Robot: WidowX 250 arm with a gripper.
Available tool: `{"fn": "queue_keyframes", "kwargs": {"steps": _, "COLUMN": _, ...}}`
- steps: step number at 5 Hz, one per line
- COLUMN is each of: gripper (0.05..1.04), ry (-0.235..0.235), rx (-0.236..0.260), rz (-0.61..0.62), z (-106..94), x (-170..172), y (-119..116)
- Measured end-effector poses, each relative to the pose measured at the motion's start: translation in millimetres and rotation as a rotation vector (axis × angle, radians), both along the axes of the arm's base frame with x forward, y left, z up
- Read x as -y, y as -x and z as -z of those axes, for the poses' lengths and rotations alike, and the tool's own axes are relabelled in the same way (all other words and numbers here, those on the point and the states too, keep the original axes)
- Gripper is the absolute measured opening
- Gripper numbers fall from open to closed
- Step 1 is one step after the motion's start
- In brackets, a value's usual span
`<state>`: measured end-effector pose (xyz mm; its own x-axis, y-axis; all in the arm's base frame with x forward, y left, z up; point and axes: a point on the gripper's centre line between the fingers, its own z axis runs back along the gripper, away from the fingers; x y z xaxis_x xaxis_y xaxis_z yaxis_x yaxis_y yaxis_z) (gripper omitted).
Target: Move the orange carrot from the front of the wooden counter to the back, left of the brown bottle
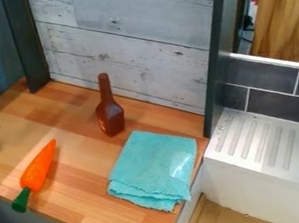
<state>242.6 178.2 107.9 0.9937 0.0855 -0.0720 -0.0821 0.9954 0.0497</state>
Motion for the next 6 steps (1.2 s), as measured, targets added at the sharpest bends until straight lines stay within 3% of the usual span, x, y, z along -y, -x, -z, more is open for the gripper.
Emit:
{"fn": "queue_keyframes", "kwargs": {"steps": 1, "gripper": 1.001, "ry": 0.02, "rx": -0.025, "rz": -0.001, "z": 9.0, "x": 2, "y": 2}}
{"fn": "queue_keyframes", "kwargs": {"steps": 2, "gripper": 1.001, "ry": 0.097, "rx": -0.026, "rz": -0.011, "z": 15.3, "x": 16, "y": 4}}
{"fn": "queue_keyframes", "kwargs": {"steps": 3, "gripper": 1.001, "ry": 0.121, "rx": -0.026, "rz": -0.028, "z": 21.2, "x": 26, "y": 11}}
{"fn": "queue_keyframes", "kwargs": {"steps": 5, "gripper": 1.001, "ry": 0.064, "rx": -0.095, "rz": 0.01, "z": 45.9, "x": 52, "y": 9}}
{"fn": "queue_keyframes", "kwargs": {"steps": 6, "gripper": 1.001, "ry": 0.043, "rx": -0.079, "rz": 0.018, "z": 53.4, "x": 55, "y": 9}}
